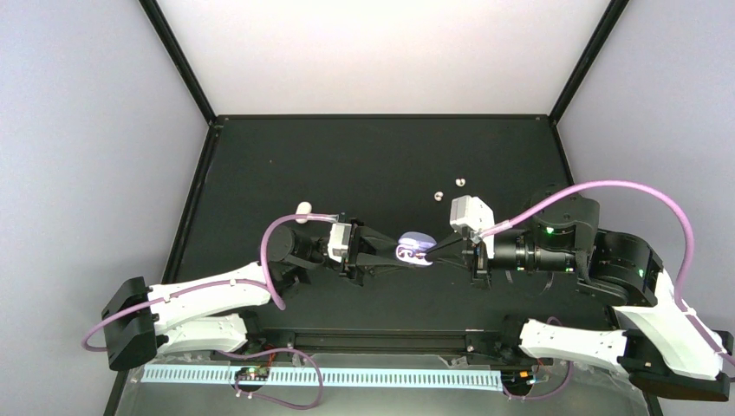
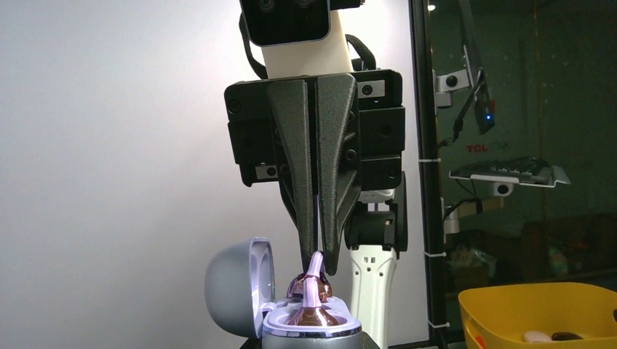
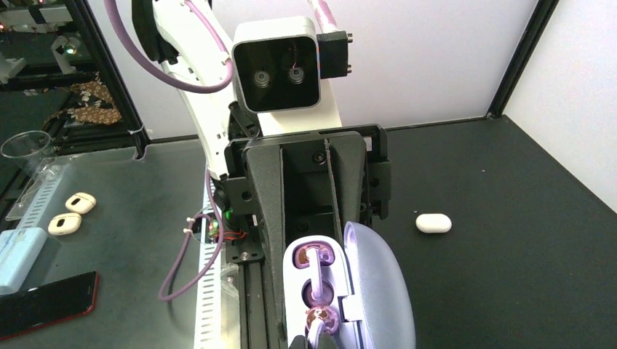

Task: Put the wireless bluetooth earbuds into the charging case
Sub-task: Place the earbud in the charging case.

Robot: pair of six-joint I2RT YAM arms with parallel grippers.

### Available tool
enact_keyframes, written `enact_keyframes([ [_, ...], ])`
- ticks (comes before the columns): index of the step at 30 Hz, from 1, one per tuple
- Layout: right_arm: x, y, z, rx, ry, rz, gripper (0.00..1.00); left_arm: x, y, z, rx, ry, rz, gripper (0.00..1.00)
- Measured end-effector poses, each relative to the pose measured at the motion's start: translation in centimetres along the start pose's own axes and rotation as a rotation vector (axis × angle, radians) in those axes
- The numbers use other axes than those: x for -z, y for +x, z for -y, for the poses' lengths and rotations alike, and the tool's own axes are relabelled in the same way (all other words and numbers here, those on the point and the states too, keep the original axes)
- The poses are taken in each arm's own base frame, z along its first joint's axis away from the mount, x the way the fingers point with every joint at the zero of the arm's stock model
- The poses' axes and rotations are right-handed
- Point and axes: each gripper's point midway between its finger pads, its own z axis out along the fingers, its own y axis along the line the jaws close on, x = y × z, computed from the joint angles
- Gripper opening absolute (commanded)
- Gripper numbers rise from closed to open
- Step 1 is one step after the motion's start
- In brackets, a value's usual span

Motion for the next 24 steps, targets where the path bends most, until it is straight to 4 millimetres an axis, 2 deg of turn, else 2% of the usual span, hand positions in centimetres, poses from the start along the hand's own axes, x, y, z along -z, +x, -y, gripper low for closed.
enact_keyframes([
  [24, 0.1, 0.77, 0.36, 0.015, 0.023, -0.031, 0.01, 0.54, 0.61, -0.26, -0.011, -0.032, -0.013, 0.02],
])
